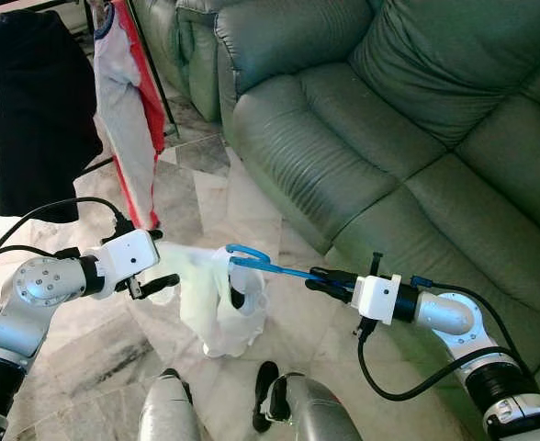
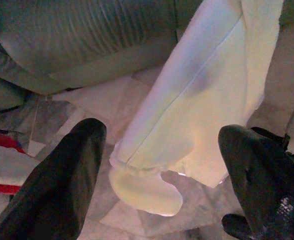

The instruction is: Hang hanger

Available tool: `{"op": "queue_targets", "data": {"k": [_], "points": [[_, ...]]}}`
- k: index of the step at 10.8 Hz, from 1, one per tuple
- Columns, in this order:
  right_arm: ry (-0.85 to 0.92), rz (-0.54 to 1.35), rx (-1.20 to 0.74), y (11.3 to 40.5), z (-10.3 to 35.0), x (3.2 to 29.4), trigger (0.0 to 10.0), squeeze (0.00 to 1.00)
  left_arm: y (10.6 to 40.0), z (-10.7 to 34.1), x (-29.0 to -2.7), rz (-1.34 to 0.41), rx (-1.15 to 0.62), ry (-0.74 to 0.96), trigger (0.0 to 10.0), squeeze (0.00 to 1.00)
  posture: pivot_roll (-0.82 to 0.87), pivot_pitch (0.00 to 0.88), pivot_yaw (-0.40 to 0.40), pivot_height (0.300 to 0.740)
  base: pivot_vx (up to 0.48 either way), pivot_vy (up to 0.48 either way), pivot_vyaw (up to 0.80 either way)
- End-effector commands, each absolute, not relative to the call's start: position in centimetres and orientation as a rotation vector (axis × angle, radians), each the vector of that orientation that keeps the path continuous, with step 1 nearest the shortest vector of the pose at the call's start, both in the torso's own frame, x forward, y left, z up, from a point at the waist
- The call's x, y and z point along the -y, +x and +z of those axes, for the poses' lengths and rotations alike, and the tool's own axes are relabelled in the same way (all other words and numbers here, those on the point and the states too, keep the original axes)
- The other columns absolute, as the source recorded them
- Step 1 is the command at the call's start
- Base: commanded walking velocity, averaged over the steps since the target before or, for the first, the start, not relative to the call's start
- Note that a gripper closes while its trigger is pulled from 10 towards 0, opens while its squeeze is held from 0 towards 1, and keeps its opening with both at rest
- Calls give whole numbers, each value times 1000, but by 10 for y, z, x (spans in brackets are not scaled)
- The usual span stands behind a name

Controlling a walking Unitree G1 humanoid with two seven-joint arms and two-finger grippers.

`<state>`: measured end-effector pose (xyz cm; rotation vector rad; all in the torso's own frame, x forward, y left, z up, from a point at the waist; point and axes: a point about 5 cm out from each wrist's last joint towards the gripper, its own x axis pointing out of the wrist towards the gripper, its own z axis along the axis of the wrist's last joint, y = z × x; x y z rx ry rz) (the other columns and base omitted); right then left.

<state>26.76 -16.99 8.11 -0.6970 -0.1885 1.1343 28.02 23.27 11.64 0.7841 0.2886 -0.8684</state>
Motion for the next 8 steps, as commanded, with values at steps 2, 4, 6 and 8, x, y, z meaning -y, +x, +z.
{"op": "queue_targets", "data": {"k": [2, 4, 6, 8], "points": [[-702, 1117, 251, 270, 90, 168, 10000, 0, 278, 115, -229, -886, -289, 780, 10000, 0, 30, 212, -141, 740, 0, 0, 0], [-708, 1144, 296, 270, 95, 163, 10000, 0, 282, 100, -220, -898, -307, 743, 10000, 0, 26, 188, -136, 740, 0, 0, 0], [-722, 1196, 358, 270, 104, 154, 10000, 0, 288, 81, -206, -913, -325, 701, 10000, 0, 25, 187, -137, 740, 0, 0, 0], [-726, 1198, 367, 274, 108, 153, 10000, 0, 289, 81, -204, -916, -323, 694, 10000, 0, 27, 185, -138, 740, 0, 0, 0]]}}
